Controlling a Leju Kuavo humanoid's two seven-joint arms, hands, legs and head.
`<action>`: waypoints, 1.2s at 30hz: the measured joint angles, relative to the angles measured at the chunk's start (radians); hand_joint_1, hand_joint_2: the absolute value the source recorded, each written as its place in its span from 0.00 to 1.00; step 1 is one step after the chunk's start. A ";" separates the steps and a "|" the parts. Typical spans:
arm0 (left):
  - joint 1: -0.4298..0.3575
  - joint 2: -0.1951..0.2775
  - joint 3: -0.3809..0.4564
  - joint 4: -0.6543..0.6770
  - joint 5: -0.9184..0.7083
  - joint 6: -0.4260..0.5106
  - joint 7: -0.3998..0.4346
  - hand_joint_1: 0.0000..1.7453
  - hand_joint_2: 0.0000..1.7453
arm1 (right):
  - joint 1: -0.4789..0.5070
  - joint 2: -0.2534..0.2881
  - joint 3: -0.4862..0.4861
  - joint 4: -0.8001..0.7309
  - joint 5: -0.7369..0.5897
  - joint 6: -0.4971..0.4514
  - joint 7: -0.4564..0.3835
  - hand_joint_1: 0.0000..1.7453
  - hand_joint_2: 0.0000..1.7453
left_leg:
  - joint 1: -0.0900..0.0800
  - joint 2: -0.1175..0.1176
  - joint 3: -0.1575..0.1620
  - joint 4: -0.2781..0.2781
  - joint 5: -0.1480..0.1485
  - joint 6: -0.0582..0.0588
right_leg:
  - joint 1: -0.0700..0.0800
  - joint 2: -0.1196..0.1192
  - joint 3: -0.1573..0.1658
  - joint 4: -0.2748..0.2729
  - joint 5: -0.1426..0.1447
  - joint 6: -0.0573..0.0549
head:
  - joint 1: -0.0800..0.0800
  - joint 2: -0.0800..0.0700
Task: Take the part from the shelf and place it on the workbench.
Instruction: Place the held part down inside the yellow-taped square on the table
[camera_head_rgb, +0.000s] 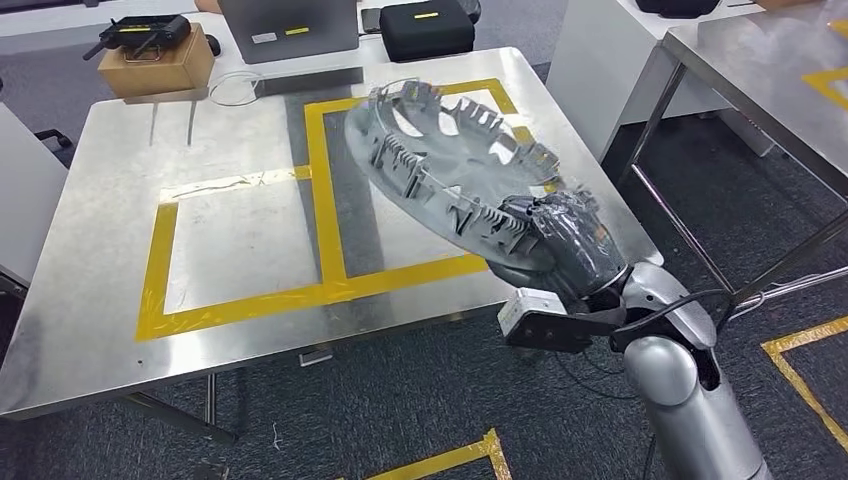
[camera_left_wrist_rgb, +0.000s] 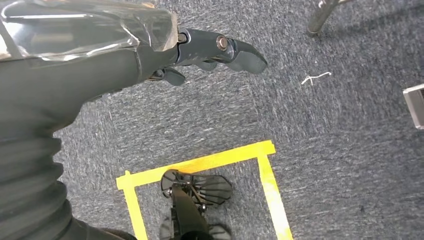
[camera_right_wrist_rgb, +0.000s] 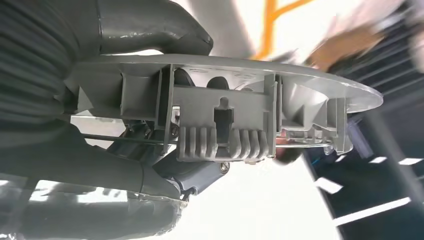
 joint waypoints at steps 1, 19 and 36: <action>0.000 -0.001 0.000 -0.001 -0.006 -0.002 0.004 0.00 1.00 | -0.009 -0.005 0.003 0.010 0.027 -0.016 0.013 1.00 1.00 | -0.002 -0.001 -0.003 0.004 -0.002 -0.005 | 0.001 0.000 0.013 -0.029 0.010 -0.005 | -0.001 0.000; -0.097 0.012 -0.036 0.095 0.002 -0.082 -0.004 0.00 1.00 | -0.193 -0.078 0.056 0.555 0.122 -0.040 0.071 1.00 1.00 | 0.001 0.009 -0.028 0.008 0.011 -0.004 | 0.007 0.000 0.016 -0.039 0.015 -0.027 | -0.002 0.000; -0.134 0.022 -0.120 0.156 0.094 -0.083 -0.022 0.00 1.00 | -0.497 0.015 0.241 1.045 0.151 -0.027 -0.007 1.00 1.00 | 0.008 0.012 -0.027 0.035 -0.008 -0.031 | -0.004 0.004 0.006 -0.030 0.028 -0.035 | -0.002 0.000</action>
